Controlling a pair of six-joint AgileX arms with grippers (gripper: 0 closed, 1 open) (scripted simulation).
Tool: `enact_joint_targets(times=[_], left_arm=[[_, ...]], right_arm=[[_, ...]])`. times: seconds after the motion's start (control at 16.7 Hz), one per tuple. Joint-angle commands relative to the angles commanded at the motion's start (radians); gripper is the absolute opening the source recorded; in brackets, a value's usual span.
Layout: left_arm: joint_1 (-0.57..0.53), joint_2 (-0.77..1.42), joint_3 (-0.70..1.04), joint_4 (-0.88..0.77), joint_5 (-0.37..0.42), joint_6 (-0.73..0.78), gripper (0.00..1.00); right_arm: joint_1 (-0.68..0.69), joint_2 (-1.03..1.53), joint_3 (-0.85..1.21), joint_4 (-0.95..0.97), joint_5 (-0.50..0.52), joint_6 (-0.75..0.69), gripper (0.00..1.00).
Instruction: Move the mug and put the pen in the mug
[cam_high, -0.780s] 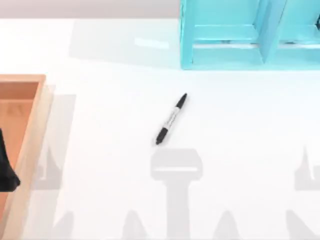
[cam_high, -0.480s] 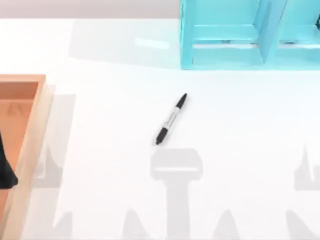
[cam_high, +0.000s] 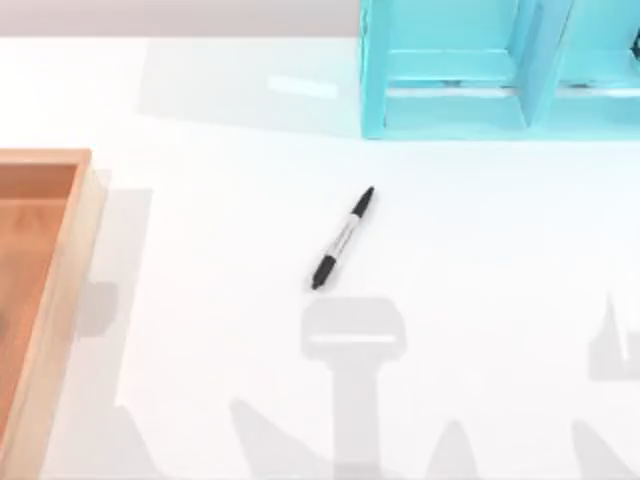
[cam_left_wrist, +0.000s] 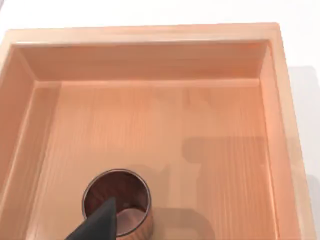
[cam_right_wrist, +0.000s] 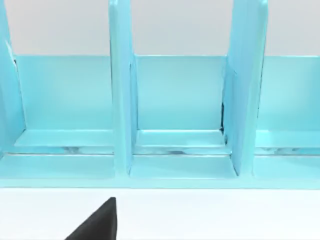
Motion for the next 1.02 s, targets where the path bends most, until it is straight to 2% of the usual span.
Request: enact_joint_targets(times=[0.24, 0.48, 0.78, 1.02], left_arm=[[0.047, 0.477, 0.348, -0.316, 0.000, 0.052, 1.00], [0.088, 0.826, 0.636, -0.564, -0.001, 0.096, 1.00], [0.119, 1.049, 0.865, -0.746, -0.002, 0.130, 1.00], [0.123, 1.074, 0.891, -0.766, -0.002, 0.134, 1.00]], right_arm=[[0.000, 0.000, 0.000, 0.000, 0.000, 0.000, 1.00], [0.000, 0.000, 0.000, 0.000, 0.000, 0.000, 1.00], [0.000, 0.000, 0.000, 0.000, 0.000, 0.000, 1.00], [0.000, 0.000, 0.000, 0.000, 0.000, 0.000, 1.00]])
